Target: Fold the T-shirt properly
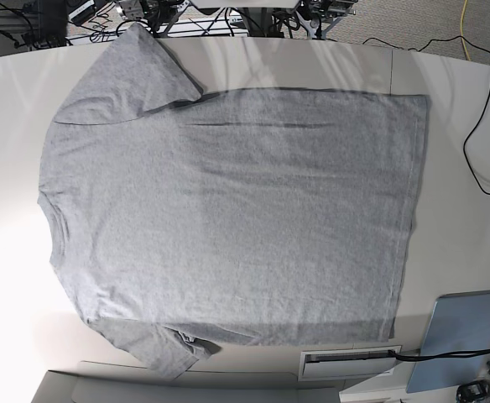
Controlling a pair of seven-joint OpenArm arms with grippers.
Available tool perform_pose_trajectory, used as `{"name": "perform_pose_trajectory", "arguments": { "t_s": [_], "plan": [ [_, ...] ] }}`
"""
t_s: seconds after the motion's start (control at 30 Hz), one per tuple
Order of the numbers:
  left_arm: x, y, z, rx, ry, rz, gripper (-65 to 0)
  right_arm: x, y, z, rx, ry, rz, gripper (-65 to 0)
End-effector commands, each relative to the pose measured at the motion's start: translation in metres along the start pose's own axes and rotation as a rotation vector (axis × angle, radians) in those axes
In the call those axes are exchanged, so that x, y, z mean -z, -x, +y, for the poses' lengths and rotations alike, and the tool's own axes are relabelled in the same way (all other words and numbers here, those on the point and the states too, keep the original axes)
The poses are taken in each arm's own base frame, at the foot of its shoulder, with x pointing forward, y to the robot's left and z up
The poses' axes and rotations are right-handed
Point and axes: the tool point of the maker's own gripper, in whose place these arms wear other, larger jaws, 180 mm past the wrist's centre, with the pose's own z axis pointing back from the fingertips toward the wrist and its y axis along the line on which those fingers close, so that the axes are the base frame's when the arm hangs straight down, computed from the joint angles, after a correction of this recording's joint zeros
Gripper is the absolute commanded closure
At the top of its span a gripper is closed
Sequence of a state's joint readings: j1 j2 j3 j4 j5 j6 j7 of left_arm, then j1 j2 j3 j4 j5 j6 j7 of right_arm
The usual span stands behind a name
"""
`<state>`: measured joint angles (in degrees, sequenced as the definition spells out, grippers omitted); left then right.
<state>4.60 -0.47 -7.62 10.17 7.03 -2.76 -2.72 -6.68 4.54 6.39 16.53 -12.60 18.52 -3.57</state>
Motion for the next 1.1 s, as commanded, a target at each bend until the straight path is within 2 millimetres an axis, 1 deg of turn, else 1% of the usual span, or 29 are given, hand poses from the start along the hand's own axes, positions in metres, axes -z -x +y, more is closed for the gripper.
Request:
{"name": "perform_pose_trajectory", "arguments": {
  "t_s": [0.0,0.57,0.7,0.83,0.97,1.07],
  "plan": [
    [0.000,-0.001,-0.003,-0.004,0.005,-0.008,-8.6,-0.001,-0.002,-0.002,0.004,-0.003,-0.015,0.0],
    [0.000,-0.001,-0.003,-0.004,0.005,-0.008,-8.6,-0.001,-0.001,-0.002,0.004,-0.003,-0.009,0.0],
    [0.000,0.000,-0.003,-0.004,0.005,-0.001,-8.6,-0.001,0.007,-0.002,0.004,-0.003,0.035,0.0],
    [-0.001,0.014,-0.001,-0.002,0.000,0.070,-8.6,-0.002,0.021,-0.001,0.005,-0.004,0.087,0.0],
    [-0.008,0.025,0.003,0.000,-0.014,0.052,-8.6,-0.008,0.042,-0.010,0.001,0.014,0.107,0.0],
    [-0.018,0.037,0.008,0.003,-0.030,0.013,-8.6,-0.018,0.058,-0.022,-0.020,0.038,0.102,0.0]
  ]
}}
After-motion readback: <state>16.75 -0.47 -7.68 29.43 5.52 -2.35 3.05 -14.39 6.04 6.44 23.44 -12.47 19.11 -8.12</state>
